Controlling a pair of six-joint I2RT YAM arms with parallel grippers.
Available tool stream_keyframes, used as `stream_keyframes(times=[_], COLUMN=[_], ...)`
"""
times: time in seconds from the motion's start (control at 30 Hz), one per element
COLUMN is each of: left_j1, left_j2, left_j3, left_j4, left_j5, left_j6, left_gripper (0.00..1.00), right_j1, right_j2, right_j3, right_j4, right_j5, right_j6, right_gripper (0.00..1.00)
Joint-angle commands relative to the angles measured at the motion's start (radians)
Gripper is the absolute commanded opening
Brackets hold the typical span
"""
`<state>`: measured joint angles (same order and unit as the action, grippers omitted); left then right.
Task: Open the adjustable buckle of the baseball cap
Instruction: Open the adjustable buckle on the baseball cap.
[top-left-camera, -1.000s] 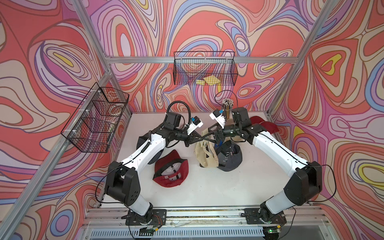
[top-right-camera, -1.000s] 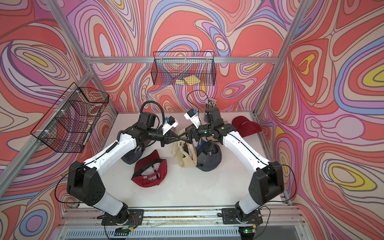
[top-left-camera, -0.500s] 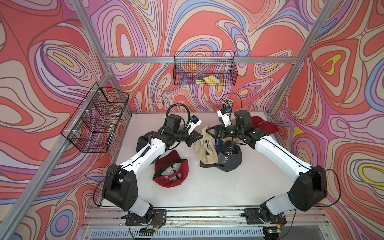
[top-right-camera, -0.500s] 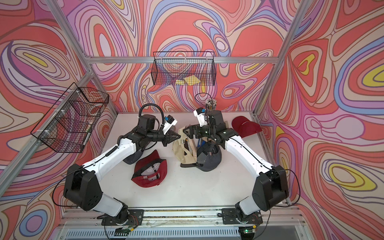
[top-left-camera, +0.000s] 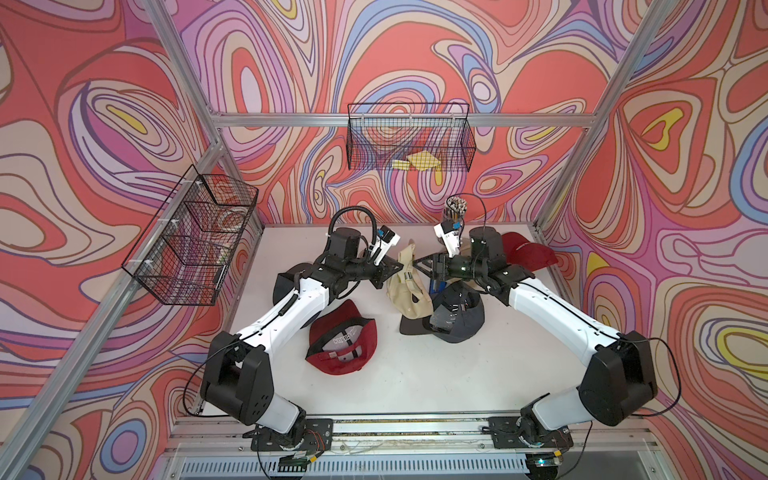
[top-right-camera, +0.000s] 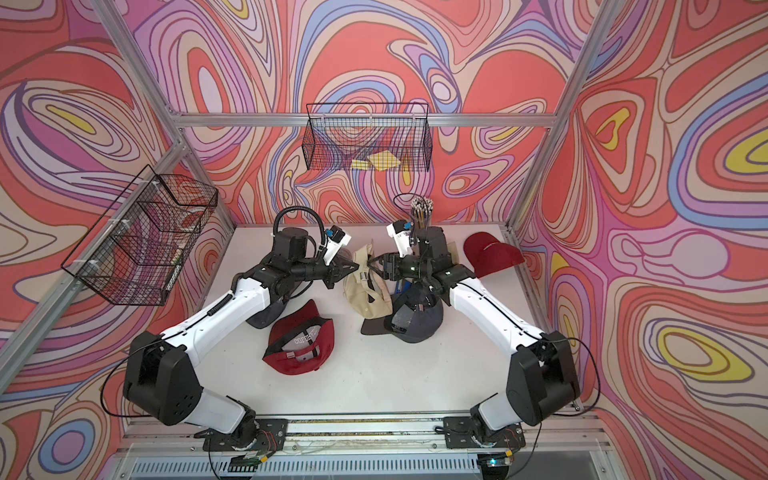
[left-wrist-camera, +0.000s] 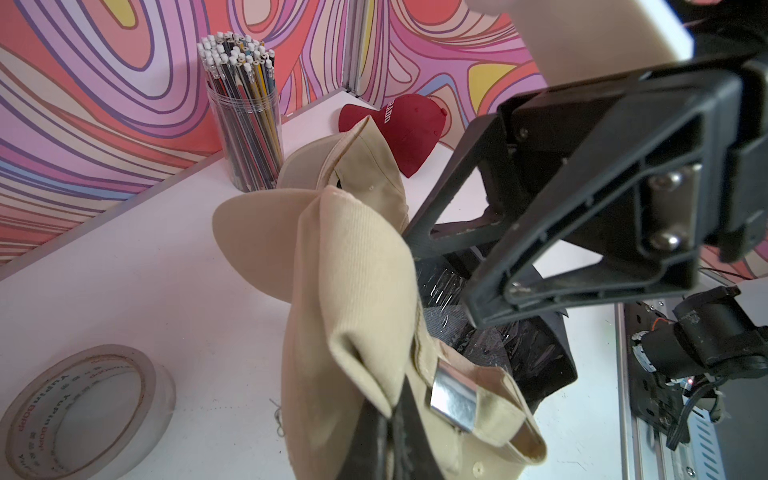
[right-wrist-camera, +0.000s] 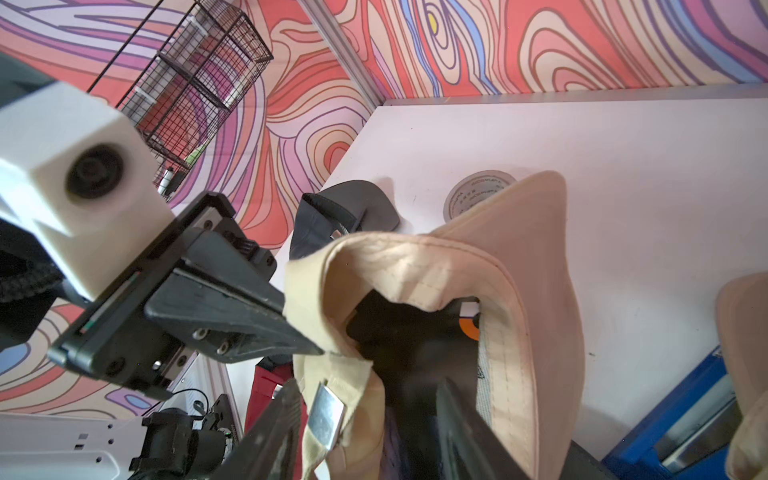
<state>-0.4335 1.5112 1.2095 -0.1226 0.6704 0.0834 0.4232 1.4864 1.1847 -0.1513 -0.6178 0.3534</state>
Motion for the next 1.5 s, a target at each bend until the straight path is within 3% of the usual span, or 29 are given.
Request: stream_keyframes(times=[0.0,0.63,0.87,1.03,1.33,1.47], left_j1=[-0.007,-0.007,-0.007,-0.007,-0.007,-0.007], left_j2=[-0.026,-0.026,-0.015,-0.011,-0.003,0.002], left_j3=[-0.005,-0.005,0.007,0.009,0.011,0.015], left_j4=[0.039,0.037,0.0,-0.004,-0.005,-0.01], left_j5=[-0.002,0.008,-0.099,-0.112,-0.102,-0.103], left_j6=[-0.008,-0.012,-0.054,-0.066,-0.073,-0.076], left_gripper=[0.0,0.0,0.0,0.0,0.0,0.0], right_j1=[0.014,0.057,0.095,0.122,0.152,0.155], right_j2=[-0.005,0.051,0.03,0.024,0.04,0.035], right_j3=[-0.01,0.032,0.038,0.053,0.062,0.064], right_j4=[0.053,0.045,-0.011,-0.04,-0.019,-0.019], right_j5=[-0.045,0.032,0.155,0.233,0.217,0.228], right_j6=[0.002,0.043,-0.008,-0.035,-0.071,-0.085], right_gripper=[0.52,0.29,0.23,0.19,0.17,0.08])
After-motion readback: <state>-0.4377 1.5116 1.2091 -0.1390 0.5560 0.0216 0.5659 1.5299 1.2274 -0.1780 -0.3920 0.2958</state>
